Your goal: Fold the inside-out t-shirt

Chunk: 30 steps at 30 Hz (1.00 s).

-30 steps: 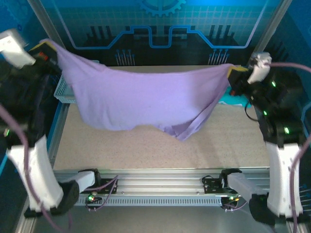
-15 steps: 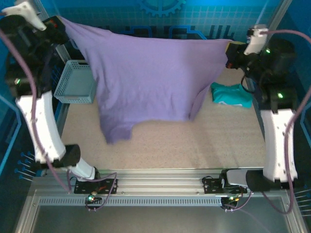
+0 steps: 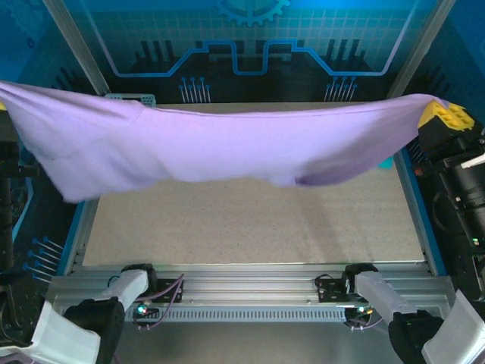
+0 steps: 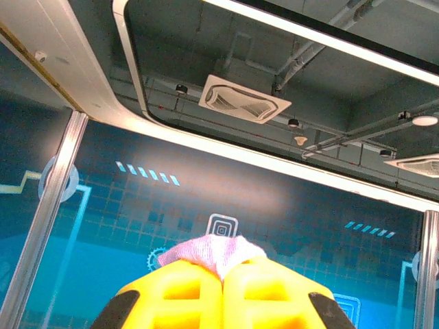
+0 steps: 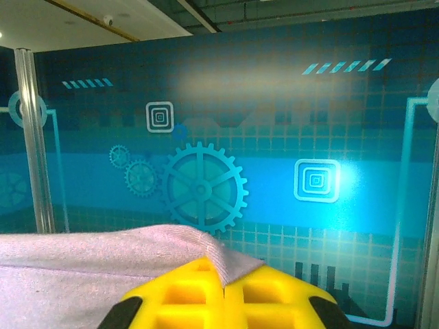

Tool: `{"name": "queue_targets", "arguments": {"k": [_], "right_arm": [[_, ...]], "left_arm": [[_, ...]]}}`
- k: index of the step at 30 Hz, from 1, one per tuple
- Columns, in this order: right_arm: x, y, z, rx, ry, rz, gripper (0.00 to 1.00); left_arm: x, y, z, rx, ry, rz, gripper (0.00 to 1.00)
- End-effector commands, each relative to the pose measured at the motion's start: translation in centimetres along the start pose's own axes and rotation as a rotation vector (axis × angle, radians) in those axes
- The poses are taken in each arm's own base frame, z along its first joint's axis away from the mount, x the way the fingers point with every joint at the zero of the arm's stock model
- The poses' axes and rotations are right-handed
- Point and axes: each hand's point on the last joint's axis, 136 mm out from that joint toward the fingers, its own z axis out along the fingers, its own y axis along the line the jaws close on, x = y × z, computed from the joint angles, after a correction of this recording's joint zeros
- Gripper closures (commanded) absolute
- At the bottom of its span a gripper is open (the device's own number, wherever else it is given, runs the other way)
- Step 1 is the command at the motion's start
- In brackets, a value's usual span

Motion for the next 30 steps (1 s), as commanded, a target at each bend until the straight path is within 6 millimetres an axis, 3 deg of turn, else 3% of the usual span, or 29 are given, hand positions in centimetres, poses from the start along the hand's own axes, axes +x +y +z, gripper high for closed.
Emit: {"name": "queue_targets", "arguments": {"k": [1,5,7,11,16,20,22,24,25,27,30], "right_arm": [[0.8,-1.4,1.4,0.07,0.041,-0.039,1.0],[3.0,-2.2,5.2,0.069,0.101,-0.051,1.0],[5.0,-2.7,8.0,0.066,0.143,-0.05,1.0],[11.3,-4.0,14.5,0.05,0.254,-0.035,1.0],[22.3,-5.7,23.4,0.039,0.407,0.017,1.0],[33.3,-6.6,30.9,0.032,0.563,0.078,0.93],[39.1,-7.0,34.0,0.053,0.636,0.093,0.86],[44.3,-7.8,36.5,0.081,0.718,0.113,0.72],[46.1,-8.1,37.2,0.086,0.753,0.122,0.69],[48.1,-8.5,38.1,0.108,0.809,0.105,0.66],[49.0,-8.0,37.1,0.104,0.891,0.09,0.64]], "left_arm": [[2.6,1.5,4.0,-0.022,0.05,0.013,1.0],[8.2,3.6,9.2,-0.023,0.161,-0.011,1.0],[12.3,5.3,12.1,-0.038,0.23,-0.026,1.0],[22.7,9.0,17.1,-0.079,0.388,-0.058,1.0],[37.6,12.9,21.5,-0.13,0.57,-0.047,0.96],[50.5,16.7,23.9,-0.185,0.744,-0.049,0.95],[56.2,18.4,24.4,-0.205,0.819,-0.063,0.86],[60.9,19.6,24.7,-0.219,0.878,-0.087,0.69],[62.5,20.0,24.7,-0.225,0.896,-0.095,0.61],[63.4,20.3,25.1,-0.233,0.904,-0.115,0.53],[62.2,19.5,24.6,-0.261,0.924,-0.178,0.39]]}}
